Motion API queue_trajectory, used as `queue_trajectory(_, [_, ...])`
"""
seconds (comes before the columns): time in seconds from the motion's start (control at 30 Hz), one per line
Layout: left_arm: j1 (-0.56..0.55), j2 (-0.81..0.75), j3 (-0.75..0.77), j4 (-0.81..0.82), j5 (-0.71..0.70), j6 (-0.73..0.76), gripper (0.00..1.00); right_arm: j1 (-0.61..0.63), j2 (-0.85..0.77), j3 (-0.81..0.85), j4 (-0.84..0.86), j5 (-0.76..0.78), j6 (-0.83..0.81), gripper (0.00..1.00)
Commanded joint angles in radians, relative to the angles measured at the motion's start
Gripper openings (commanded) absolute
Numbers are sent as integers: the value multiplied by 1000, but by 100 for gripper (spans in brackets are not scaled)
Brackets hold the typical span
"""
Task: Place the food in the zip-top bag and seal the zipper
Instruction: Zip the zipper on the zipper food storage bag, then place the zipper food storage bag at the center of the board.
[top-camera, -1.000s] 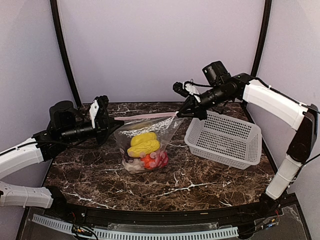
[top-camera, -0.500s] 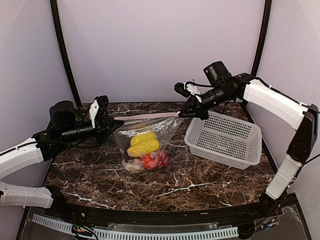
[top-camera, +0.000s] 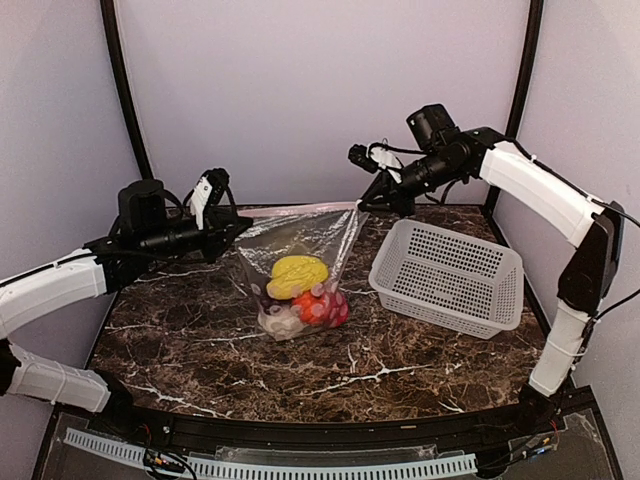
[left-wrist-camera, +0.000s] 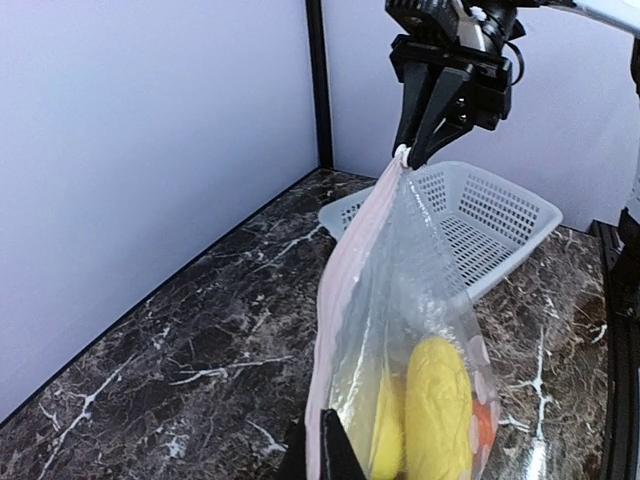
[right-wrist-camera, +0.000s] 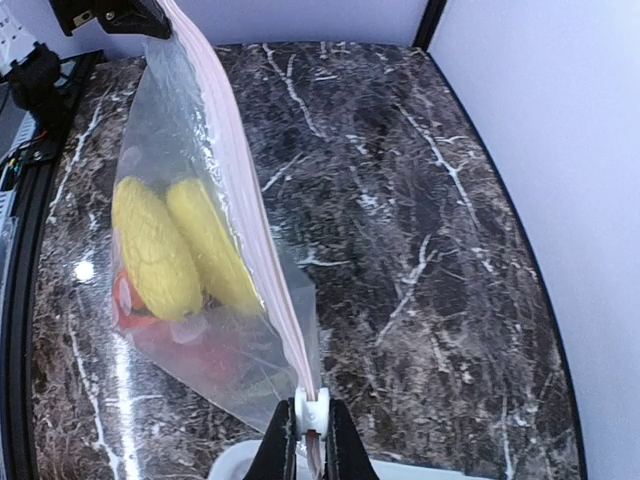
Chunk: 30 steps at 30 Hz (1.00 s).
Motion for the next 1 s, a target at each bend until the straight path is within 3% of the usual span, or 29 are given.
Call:
queue_trajectory(0.0, [76, 135, 154, 47, 47, -24, 1, -71, 86, 202, 5, 81, -2, 1])
queue_trajectory(0.1, [113, 198, 215, 76, 62, -31, 1, -87, 140, 315, 8, 83, 15, 1])
queue_trajectory(0.2, [127, 224, 236, 110, 112, -34, 1, -86, 139, 315, 23, 57, 25, 2])
queue_trajectory(0.3, [128, 229, 225, 99, 205, -38, 2, -85, 94, 205, 62, -21, 30, 6])
queue_trajectory(0.53, [129, 136, 61, 27, 266, -31, 19, -42, 13, -60, 69, -113, 31, 11])
queue_trajectory(0.87, [129, -86, -22, -137, 215, -6, 30, 38, -70, -173, -55, -213, 2, 38])
queue_trajectory(0.97, [129, -142, -18, -158, 149, -18, 42, 55, -102, -173, -90, -225, 1, 47])
